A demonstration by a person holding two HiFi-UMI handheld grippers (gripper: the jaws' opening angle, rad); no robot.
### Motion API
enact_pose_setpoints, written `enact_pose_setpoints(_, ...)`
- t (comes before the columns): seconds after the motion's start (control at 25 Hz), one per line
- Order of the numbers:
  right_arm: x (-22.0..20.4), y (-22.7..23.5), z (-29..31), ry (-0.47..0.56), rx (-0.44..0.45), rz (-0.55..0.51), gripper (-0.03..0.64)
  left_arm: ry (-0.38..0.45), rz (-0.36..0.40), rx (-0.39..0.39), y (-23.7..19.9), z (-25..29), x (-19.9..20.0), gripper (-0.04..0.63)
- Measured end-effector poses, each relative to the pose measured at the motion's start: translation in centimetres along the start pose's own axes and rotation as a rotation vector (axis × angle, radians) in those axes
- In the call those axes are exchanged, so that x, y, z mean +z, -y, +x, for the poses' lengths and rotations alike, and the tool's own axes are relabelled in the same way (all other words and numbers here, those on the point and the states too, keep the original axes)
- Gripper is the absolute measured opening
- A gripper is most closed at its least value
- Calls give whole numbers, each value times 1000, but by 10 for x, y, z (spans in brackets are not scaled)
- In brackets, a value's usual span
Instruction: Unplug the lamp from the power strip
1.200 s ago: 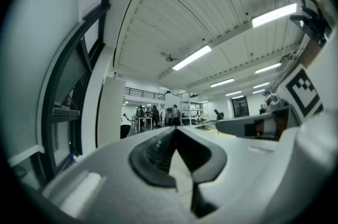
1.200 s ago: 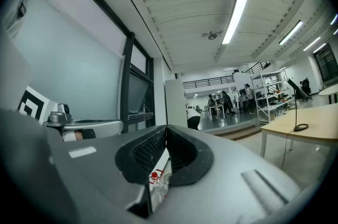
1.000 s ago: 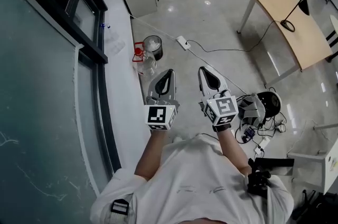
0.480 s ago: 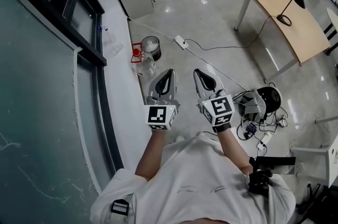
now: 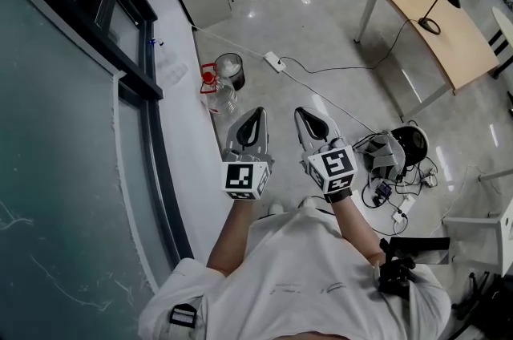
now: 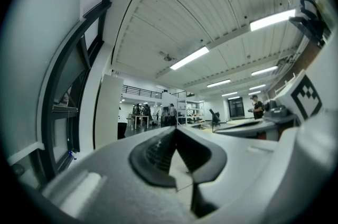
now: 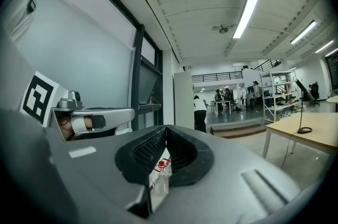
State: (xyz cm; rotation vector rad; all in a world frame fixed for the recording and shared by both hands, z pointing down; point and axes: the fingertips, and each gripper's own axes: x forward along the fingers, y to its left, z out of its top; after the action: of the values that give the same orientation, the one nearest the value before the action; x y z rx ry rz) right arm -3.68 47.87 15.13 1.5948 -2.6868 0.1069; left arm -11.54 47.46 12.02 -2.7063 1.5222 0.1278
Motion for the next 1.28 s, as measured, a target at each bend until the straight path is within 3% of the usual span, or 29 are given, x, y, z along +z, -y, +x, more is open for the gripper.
enact_pose_setpoints(0.52,-11,-53,1,-37,1,-23,9,23,-77,15,-32,-40,-5,0)
enact_pose_setpoints(0.8,-24,-62,7,-77,20,-16,9,35,-109,9,-41,-33,3,0)
enact_pose_setpoints(1.08,-34,-28,54,-67,62,29,9,-24,-101,53,-60,6,-24,2)
enact_pose_setpoints(1.28,-25,14,95,-54,114,50,9,-34,-75,69,-70,69,-23,2)
